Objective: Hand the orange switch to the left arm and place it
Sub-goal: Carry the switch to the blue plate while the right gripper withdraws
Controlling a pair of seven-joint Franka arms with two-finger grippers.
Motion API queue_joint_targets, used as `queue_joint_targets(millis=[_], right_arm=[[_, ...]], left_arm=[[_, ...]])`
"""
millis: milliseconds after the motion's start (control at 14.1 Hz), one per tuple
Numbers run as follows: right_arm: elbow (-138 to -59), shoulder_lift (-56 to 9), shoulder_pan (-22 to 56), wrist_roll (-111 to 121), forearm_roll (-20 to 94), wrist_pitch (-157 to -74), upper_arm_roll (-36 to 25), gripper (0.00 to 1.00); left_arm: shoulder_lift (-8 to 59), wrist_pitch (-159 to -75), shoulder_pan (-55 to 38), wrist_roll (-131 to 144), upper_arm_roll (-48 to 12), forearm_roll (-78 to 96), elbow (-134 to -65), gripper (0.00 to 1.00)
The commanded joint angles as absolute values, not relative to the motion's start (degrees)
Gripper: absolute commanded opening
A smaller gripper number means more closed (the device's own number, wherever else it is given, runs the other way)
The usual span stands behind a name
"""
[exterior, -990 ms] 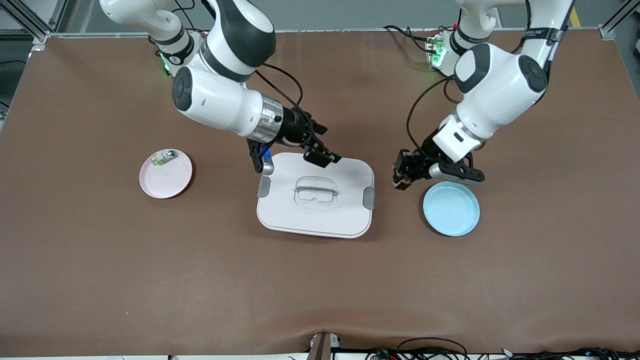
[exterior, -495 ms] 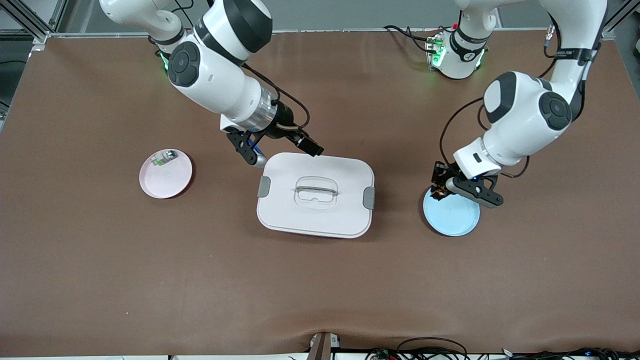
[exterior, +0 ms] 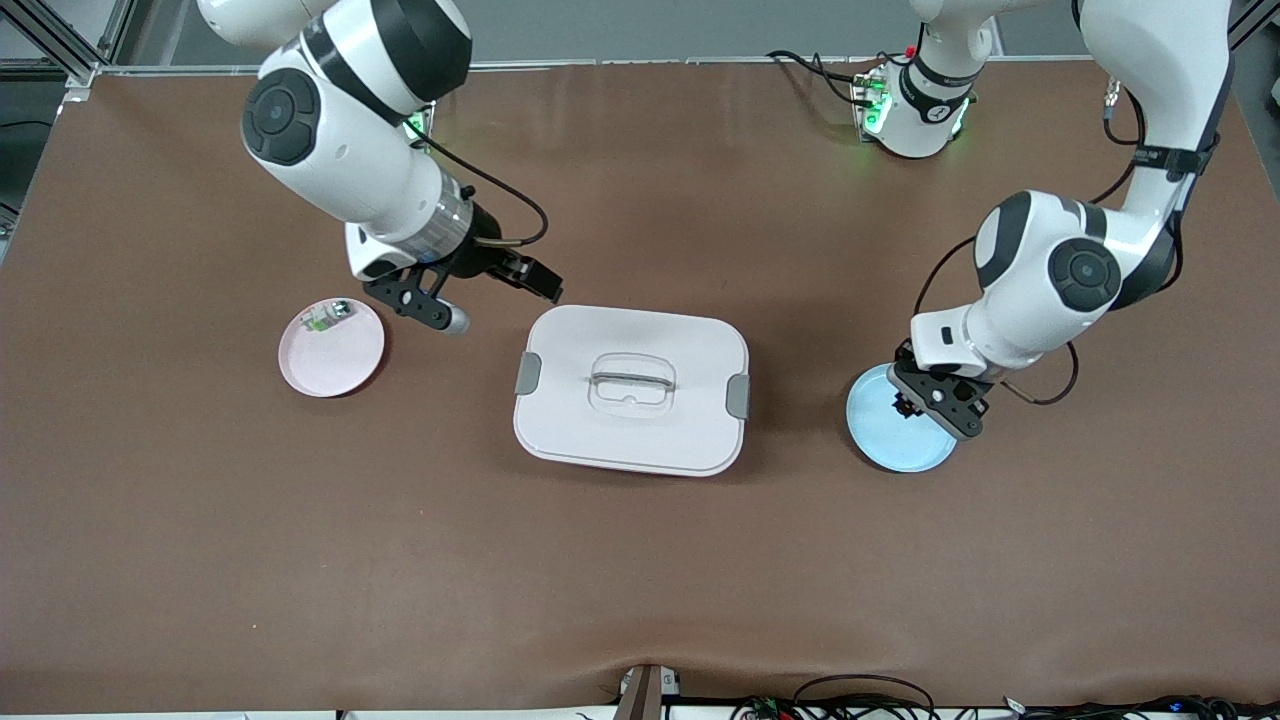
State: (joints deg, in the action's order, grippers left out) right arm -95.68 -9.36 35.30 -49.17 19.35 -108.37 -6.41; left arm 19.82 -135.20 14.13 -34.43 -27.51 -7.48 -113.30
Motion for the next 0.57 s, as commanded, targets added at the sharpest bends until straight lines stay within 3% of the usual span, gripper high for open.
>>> queue_joint_targets(millis=[0,495], right_arm=[[-98.0,-6.33,33.06,-42.04,15.13,-106.09,-5.71,1.0],[-100.1,-2.47,25.76,-26.56,11.71,-100.72,-5.71,1.0]], left_arm=[[26.09,-134.65,14.77,-43.21,-27.77,-9.67,-108.29,0.0],[32.69,-136.58,14.94,-47.29,-27.69,-15.38,-108.28,0.0]])
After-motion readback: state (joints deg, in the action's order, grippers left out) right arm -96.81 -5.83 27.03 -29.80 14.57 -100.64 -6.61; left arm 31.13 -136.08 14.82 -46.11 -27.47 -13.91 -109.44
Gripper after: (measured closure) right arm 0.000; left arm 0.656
